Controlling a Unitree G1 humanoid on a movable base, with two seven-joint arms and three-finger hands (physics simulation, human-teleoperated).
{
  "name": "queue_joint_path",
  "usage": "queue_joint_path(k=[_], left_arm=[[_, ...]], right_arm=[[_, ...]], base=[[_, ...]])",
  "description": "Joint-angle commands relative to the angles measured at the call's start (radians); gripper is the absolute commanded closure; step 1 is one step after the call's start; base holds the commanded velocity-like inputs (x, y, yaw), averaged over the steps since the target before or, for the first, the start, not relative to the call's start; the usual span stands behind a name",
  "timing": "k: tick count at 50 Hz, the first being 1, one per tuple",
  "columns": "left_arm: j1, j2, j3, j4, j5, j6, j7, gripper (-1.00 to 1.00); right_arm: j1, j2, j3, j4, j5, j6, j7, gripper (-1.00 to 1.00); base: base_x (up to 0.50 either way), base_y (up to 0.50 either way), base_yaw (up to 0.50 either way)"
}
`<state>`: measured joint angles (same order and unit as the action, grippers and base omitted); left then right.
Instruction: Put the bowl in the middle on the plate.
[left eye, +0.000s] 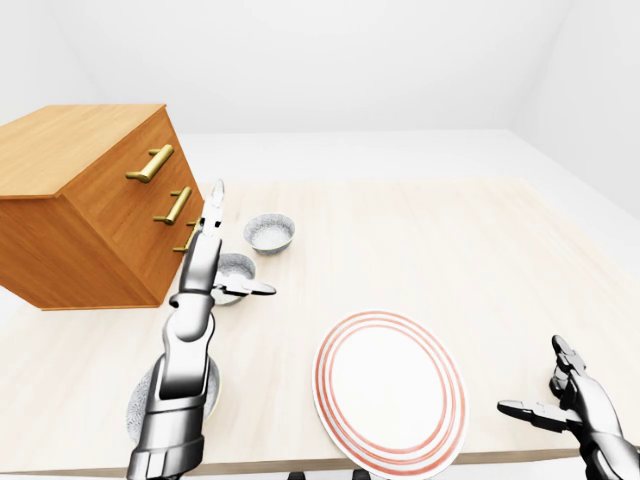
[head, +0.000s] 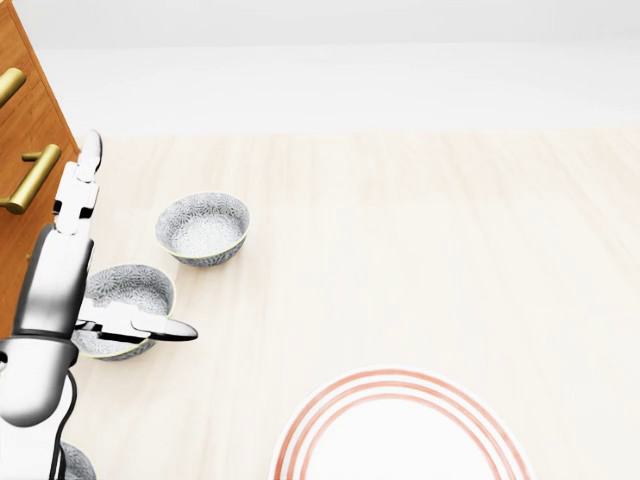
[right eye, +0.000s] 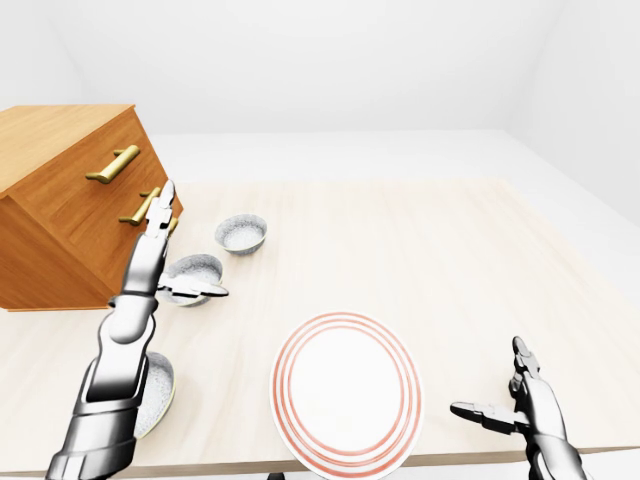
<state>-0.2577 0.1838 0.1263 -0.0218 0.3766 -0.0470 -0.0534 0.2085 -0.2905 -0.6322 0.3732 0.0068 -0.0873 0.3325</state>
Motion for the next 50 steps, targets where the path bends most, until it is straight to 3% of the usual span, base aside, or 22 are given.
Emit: queue_joint_path(k=[1,3,5,17,29,50], left_arm=[[-0.012,0.032,0.006,-0.065,0.168,0.011,-0.070,-1.00],[-0.003,0.030,0.001,-0.070,0.203,-0.002,-0.076,-1.00],[-0.004,0.040,0.002,-0.076,0.265,-0.040,-0.054,-1.00],[0.009,0.070,0.016,-0.033,0.426,-0.040,-0.054,-1.00],[0.039,0.056,0.029,-0.078,0.438,-0.040,-0.121,-1.00],[0.040,0.052,0.016,-0.080,0.521,-0.040,-0.043,-1.00]], right_arm=[[-0.006,0.006,0.025,0.040,-0.025,0.000,-0.003,-1.00],[-0.006,0.005,0.026,0.044,-0.027,0.000,-0.004,-1.00],[-0.005,0.005,0.026,0.044,-0.031,0.000,-0.007,-1.00],[-0.010,-0.004,0.033,0.067,-0.046,0.000,-0.025,-1.00],[-0.012,-0.007,0.039,0.082,-0.058,0.000,-0.038,-1.00],[-0.009,-0.011,0.047,0.085,-0.064,0.000,-0.050,-1.00]], base=[[0.00,0.00,0.01],[0.00,0.00,0.00],[0.01,0.00,0.00],[0.00,0.00,0.00],[0.00,0.00,0.00],[0.00,0.00,0.00]])
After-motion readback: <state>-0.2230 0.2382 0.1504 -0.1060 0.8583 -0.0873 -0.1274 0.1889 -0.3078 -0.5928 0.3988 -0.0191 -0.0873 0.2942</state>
